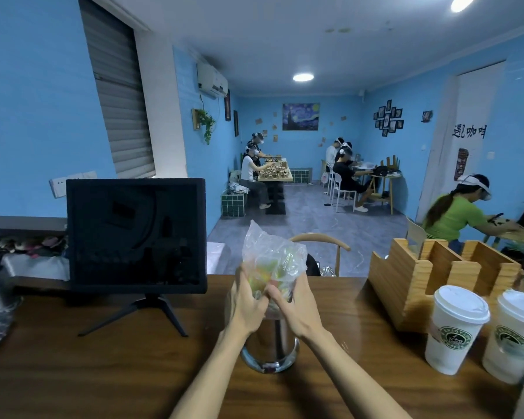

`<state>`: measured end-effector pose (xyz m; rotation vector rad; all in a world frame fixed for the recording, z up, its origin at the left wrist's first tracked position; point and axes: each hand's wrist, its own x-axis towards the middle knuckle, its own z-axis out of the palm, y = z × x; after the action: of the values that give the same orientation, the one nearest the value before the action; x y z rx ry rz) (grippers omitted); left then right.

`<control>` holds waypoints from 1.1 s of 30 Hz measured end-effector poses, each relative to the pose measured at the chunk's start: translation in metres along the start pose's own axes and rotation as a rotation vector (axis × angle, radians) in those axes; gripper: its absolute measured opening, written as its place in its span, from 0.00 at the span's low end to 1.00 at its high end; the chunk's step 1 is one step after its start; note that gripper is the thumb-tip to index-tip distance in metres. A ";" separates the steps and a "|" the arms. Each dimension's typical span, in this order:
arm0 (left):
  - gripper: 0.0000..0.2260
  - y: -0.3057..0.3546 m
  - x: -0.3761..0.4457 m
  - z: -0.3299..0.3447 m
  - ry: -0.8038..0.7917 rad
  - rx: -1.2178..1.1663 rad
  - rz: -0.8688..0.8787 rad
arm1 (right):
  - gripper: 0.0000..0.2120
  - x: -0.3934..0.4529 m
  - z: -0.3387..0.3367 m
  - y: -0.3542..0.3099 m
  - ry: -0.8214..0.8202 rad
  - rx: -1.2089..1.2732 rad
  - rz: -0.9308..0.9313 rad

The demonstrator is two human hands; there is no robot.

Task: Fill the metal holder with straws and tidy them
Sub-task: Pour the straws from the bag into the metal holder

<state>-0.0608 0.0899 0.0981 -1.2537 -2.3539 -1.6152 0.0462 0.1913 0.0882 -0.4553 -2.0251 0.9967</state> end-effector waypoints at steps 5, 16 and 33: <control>0.42 -0.009 0.003 -0.001 0.042 -0.022 0.139 | 0.56 0.001 -0.007 -0.002 0.080 0.069 -0.014; 0.33 0.023 0.040 -0.014 0.021 0.266 0.423 | 0.39 0.036 -0.011 -0.033 0.013 -0.180 -0.276; 0.41 -0.022 0.019 -0.004 -0.201 0.021 0.297 | 0.35 0.026 -0.004 0.003 -0.145 -0.100 -0.079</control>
<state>-0.0896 0.0949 0.0912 -1.7367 -2.1445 -1.4291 0.0340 0.2110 0.1005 -0.3614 -2.2127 0.9057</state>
